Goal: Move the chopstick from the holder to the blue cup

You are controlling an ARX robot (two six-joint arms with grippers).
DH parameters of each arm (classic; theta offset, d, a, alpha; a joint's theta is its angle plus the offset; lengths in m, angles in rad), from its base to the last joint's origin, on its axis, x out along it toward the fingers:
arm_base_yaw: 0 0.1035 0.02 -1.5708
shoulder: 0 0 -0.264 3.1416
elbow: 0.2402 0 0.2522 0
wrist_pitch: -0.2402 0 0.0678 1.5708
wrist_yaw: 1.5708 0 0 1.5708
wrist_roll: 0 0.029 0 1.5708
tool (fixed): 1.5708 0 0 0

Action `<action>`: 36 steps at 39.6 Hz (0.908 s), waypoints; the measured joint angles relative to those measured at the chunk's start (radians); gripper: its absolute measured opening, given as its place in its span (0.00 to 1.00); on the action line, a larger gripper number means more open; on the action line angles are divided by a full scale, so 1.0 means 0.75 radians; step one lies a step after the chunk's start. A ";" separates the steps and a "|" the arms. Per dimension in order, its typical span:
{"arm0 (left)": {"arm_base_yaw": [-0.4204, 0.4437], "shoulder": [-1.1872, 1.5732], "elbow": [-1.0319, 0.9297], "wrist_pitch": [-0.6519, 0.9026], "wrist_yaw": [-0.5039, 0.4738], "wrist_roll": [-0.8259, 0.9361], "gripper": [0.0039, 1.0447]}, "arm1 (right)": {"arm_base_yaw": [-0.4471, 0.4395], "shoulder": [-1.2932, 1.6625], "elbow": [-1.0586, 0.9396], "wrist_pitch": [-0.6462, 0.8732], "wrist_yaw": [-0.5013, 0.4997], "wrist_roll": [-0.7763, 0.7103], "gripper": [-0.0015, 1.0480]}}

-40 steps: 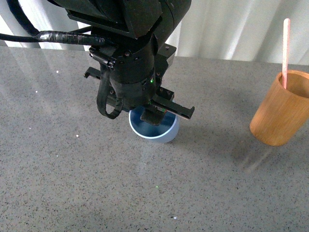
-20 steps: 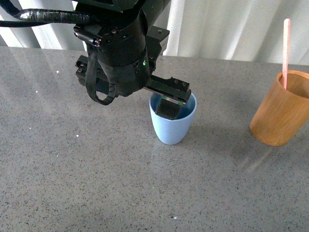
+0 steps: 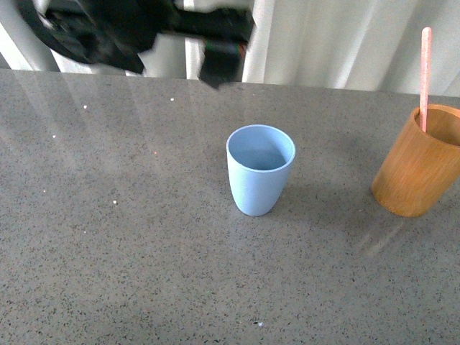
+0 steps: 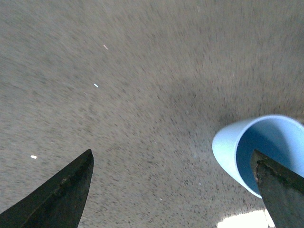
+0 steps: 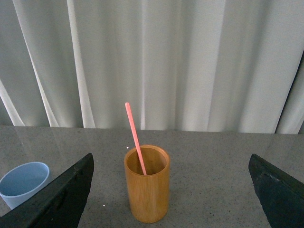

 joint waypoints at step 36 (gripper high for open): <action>0.306 -0.804 -1.193 1.555 -0.067 0.082 0.19 | 0.000 0.000 0.000 0.000 -0.001 0.000 0.90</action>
